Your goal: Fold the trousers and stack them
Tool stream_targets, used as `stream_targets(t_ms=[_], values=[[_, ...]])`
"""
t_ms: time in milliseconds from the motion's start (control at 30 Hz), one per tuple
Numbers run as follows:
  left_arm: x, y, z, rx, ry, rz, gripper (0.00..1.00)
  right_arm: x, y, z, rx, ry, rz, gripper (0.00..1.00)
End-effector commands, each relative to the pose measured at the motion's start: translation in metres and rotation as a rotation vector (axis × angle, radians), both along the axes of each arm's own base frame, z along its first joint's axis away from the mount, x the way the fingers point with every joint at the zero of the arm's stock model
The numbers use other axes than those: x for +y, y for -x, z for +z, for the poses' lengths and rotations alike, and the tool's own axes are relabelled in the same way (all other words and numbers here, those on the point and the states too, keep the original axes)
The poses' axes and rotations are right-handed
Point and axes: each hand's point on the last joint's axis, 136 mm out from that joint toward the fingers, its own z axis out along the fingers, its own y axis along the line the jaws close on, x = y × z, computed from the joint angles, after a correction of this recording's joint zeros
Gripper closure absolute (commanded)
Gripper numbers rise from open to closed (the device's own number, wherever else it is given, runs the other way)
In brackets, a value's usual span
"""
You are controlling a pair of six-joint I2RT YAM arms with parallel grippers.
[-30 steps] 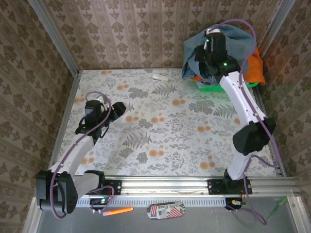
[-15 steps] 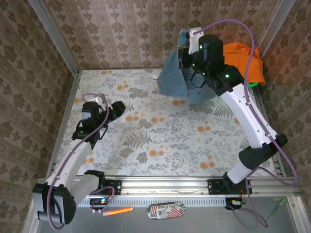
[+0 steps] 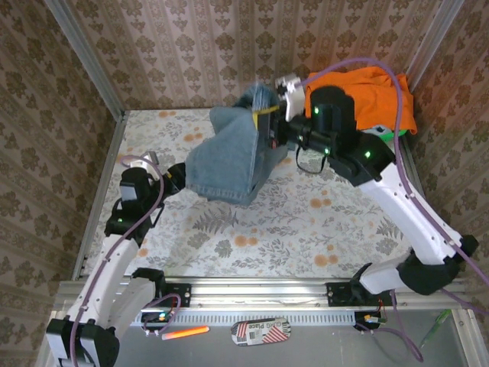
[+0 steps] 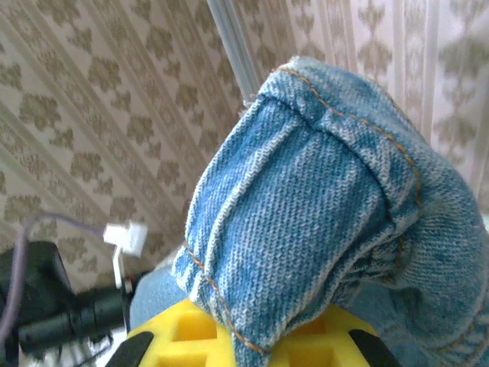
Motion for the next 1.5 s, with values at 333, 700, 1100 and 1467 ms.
stream_targets(t_ms=[333, 700, 1100, 1467], values=[[0.027, 0.017, 0.0, 0.034, -0.155, 0.086, 0.24, 0.12, -0.015, -0.244, 0.6, 0.119, 0.236, 1.0], [0.035, 0.019, -0.015, 0.117, -0.119, 0.087, 0.18, 0.148, -0.027, -0.205, 0.572, 0.036, 0.306, 0.4], [-0.085, 0.077, -0.049, 0.218, -0.489, -0.279, 0.01, -0.075, 0.002, -0.29, 0.634, 0.193, -0.206, 0.42], [-0.172, 0.08, -0.129, 0.33, -0.895, -0.41, 0.26, -0.116, 0.038, -0.324, 0.692, 0.221, -0.28, 0.41]])
